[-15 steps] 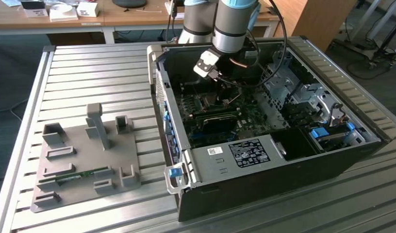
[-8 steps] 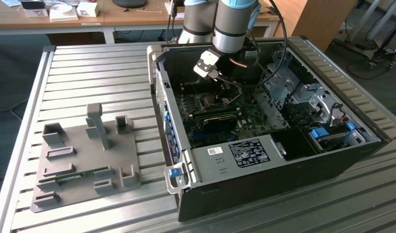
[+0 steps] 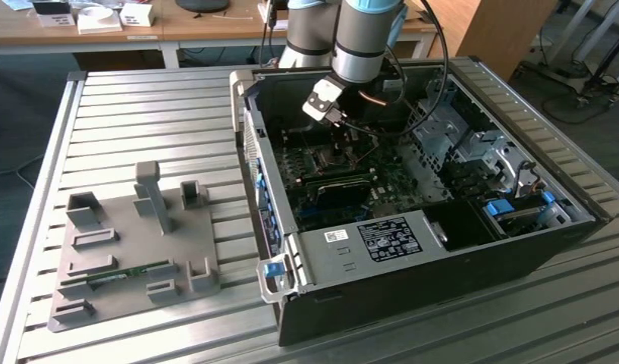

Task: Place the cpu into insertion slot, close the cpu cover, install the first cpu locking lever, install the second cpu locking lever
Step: 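Place the cpu into insertion slot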

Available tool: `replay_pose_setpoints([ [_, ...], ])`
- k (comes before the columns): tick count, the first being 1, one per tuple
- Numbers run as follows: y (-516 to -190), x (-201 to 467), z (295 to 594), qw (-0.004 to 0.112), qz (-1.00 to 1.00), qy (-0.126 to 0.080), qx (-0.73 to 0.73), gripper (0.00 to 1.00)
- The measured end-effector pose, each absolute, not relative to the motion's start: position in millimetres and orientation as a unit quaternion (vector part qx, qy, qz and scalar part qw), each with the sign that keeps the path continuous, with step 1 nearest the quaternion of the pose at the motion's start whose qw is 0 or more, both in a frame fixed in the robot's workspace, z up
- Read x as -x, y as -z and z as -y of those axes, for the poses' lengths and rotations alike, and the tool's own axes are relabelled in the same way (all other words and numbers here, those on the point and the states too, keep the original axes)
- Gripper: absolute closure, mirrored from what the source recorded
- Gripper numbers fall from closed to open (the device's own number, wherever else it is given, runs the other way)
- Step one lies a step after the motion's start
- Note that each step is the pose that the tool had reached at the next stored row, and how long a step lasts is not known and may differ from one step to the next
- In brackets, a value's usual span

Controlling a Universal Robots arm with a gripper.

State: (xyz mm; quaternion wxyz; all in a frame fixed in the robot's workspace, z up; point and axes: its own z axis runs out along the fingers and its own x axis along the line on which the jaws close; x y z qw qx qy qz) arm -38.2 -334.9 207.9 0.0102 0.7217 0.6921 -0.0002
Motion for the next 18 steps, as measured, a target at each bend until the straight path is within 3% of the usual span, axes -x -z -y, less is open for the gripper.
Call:
replay_pose_setpoints([
  [2,-207.9,38.2,334.9,0.01,-0.692,0.0,-0.722,0.9],
  [18,-208.7,38.2,332.4,0.016,-0.692,0.006,-0.722,0.9],
])
